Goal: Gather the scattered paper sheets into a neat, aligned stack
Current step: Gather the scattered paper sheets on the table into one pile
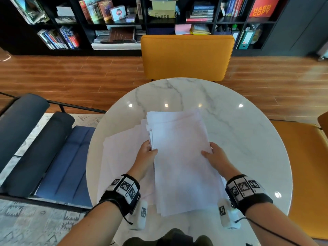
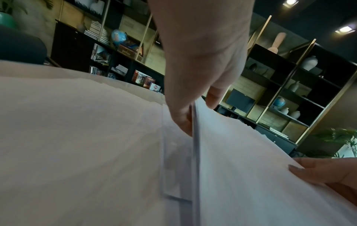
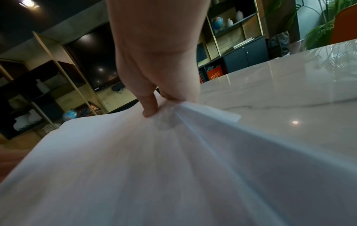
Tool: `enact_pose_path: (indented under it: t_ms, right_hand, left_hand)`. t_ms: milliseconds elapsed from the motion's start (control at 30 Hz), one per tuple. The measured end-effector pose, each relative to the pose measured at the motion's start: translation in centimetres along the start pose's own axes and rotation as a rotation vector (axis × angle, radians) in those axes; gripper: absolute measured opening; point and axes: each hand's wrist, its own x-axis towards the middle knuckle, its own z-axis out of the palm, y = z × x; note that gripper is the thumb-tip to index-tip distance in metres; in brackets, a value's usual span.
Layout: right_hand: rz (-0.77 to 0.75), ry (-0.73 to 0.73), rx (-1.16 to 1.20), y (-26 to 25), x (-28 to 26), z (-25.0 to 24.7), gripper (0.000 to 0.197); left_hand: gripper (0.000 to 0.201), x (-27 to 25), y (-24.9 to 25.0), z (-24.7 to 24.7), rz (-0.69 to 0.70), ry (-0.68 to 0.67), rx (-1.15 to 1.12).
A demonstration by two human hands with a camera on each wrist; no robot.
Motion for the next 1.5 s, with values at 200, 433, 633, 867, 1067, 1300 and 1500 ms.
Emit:
enact_pose_path:
  t_ms: [200,433,633,867,1067,1300,1500]
  right_hand:
    - [0.052,-0.051,-0.202,-0.1,1.9,1.3,0.051]
    - [0.053,-0.074,-0.498,-1.9,2.0,3.6,0.052]
    - [0.03,-0.068,-0.289,-1.5,0.7,4.9,0.056]
    - [-0.017,-0.125,-0.271,-0.7,-0.7,4.8,0.047]
    - [0.015,-0.083,-0.065,-0.7,-2.3,5.0,0.056]
    - [0.054,-0.064,0.06,-0.2,-2.5,3.9,0.035]
    - [0.014,-0.056,-0.05,-0.1,-2.2,4.6,0.038]
  left_hand:
    - [0.054,0.5,-1.9,-3.4,-0.175,0.335,0.063]
    - [0.05,2.3,-2.9,-2.4,-0.276,0.213,0.154]
    - [0.037,1.7,-2.9,-1.5,-0.181,0.254,0.237]
    - [0.043,0.7,-2.4,-1.0,-0.079,0.242,0.036]
    - [0.038,-0.6,-2.4,-1.0,-0.004,0.176,-0.012]
    - [0.038,-1.8,-2.4,-2.8,-0.007,0.037,-0.1]
    - [0.023,-2.3,-3.4,-4.6,-0.089,0.017,-0.065]
